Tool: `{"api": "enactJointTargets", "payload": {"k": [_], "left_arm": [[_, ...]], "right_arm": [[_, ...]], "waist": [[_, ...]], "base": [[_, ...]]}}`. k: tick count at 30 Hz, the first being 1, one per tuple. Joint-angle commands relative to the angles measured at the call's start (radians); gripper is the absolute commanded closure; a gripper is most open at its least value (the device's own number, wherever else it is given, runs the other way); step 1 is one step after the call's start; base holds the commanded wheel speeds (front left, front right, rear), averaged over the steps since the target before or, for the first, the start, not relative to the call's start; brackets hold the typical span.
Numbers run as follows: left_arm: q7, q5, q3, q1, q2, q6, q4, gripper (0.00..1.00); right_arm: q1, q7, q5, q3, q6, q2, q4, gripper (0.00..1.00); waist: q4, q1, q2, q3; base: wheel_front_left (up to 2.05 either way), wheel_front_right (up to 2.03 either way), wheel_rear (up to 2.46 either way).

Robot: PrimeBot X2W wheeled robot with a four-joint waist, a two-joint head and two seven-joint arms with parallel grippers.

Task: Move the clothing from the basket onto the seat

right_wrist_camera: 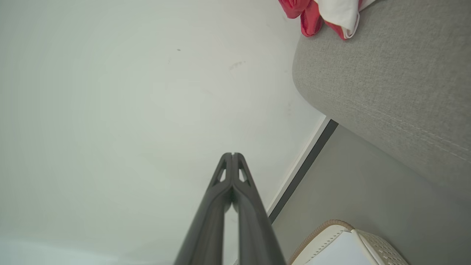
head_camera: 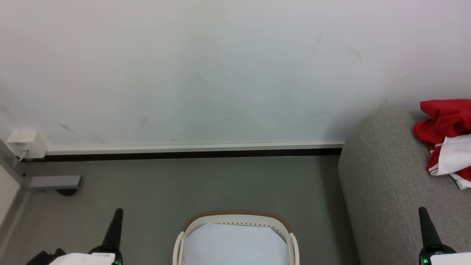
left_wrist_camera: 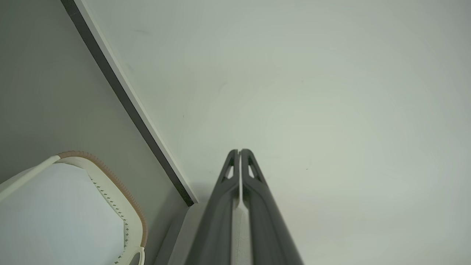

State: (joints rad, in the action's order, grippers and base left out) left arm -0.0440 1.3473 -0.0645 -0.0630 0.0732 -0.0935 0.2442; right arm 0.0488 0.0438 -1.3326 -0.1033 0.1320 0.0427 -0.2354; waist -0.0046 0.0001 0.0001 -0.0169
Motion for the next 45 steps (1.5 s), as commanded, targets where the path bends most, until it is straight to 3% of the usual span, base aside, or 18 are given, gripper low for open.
{"api": "enactJointTargets", "payload": {"k": [1,34,45], "left_arm": [[-0.007,0.035,-0.010,-0.021,-0.003,-0.008,-0.004,1.00],[-0.070,0.255,-0.051,-0.049,-0.022,-0.040,0.001,1.00],[-0.074,0.272,-0.053,-0.050,-0.023,-0.040,0.002,1.00]], "right_arm": [[0.020,0.007,-0.031,-0.004,-0.002,0.011,0.000,1.00],[0.063,0.069,-0.271,-0.013,-0.002,0.011,-0.010,1.00],[0.068,0.074,-0.281,-0.013,-0.002,0.011,-0.011,1.00]], "waist": [[0.000,-0.0001,-0.0001,0.001],[0.004,-0.0001,-0.0001,0.018],[0.005,-0.0001,-0.0001,0.020]], "base": [[0.00,0.00,0.00],[0.00,0.00,0.00],[0.00,0.00,0.00]]}}
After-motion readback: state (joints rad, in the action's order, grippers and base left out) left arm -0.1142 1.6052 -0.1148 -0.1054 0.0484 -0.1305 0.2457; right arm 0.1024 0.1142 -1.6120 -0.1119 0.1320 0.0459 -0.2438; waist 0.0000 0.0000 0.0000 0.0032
